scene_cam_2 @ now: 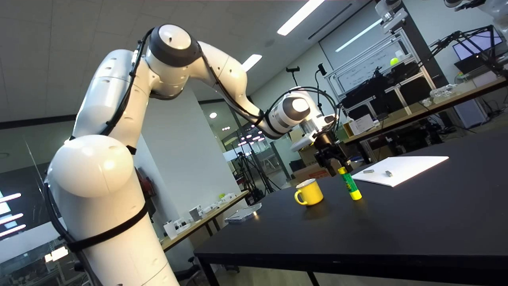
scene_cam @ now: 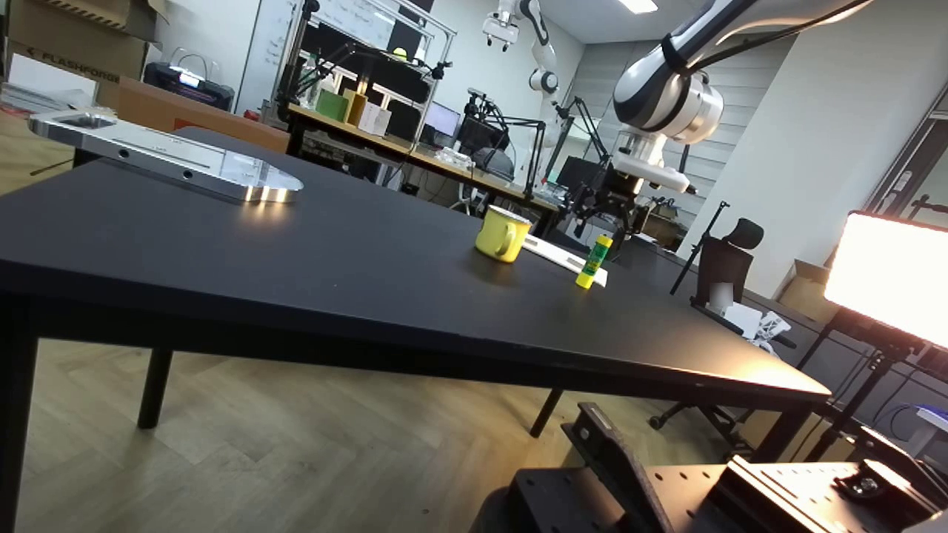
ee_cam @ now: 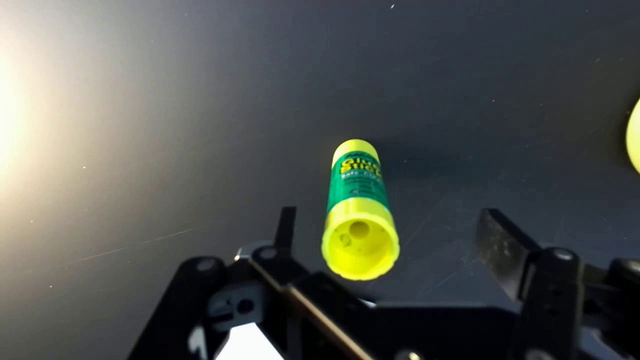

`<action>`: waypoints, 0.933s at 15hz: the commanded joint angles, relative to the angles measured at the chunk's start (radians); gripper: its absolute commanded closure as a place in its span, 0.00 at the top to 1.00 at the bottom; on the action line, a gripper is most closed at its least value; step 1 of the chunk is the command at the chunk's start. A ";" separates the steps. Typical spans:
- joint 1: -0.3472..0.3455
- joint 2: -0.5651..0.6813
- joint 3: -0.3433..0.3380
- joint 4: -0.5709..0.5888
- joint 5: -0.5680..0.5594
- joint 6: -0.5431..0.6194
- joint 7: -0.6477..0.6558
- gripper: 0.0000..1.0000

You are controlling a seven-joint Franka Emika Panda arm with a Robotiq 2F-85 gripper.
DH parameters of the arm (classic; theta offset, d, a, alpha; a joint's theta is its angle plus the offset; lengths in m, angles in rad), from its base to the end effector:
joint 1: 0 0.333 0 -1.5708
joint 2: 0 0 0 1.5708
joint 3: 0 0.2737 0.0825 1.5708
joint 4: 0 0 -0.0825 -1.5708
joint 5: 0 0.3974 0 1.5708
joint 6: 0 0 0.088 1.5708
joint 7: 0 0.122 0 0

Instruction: Put the marker in the cup

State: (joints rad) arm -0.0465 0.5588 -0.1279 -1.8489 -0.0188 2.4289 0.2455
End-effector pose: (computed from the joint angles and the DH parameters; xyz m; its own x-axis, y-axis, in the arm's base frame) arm 0.6243 -0.1095 0.1641 0.9263 -0.3744 0.0426 -0.3767 -0.9235 0.0720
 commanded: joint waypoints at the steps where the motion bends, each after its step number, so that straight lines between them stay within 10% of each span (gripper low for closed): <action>1: 0.025 -0.010 -0.023 -0.023 -0.012 0.040 0.054 0.60; 8: 0.034 -0.022 -0.032 -0.023 -0.011 0.033 0.058 0.12; 14: 0.072 -0.058 -0.023 0.017 -0.029 0.017 0.061 0.09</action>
State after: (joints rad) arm -0.0067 0.5401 -0.1450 -1.8479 -0.0223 2.4649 0.2622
